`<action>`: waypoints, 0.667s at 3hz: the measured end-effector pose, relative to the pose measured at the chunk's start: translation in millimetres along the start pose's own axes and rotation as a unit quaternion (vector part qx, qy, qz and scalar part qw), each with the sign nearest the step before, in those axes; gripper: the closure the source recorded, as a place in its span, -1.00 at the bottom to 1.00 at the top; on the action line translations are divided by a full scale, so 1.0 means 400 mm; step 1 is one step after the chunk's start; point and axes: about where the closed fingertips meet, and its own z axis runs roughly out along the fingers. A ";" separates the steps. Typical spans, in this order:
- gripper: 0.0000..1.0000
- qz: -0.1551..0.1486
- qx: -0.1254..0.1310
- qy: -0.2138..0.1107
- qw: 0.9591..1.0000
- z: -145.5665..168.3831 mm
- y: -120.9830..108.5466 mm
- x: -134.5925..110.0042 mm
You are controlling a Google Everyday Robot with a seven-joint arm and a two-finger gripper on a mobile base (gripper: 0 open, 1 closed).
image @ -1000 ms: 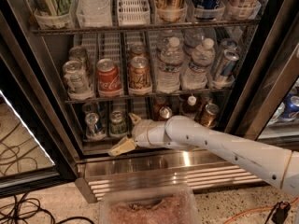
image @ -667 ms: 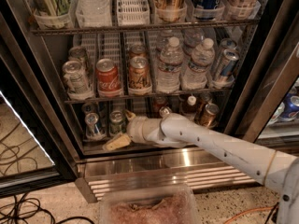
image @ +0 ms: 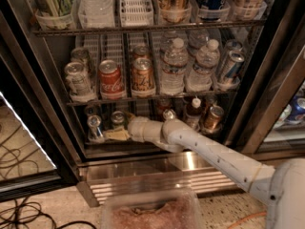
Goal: Pick green can from bottom shelf of fridge
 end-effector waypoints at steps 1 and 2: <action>0.31 0.000 0.000 0.000 1.000 -0.002 0.000 -0.008; 0.78 0.023 -0.019 -0.032 0.999 0.008 -0.009 -0.024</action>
Offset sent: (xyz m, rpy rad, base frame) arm 0.0179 0.0009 0.0194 0.2396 0.0711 0.0802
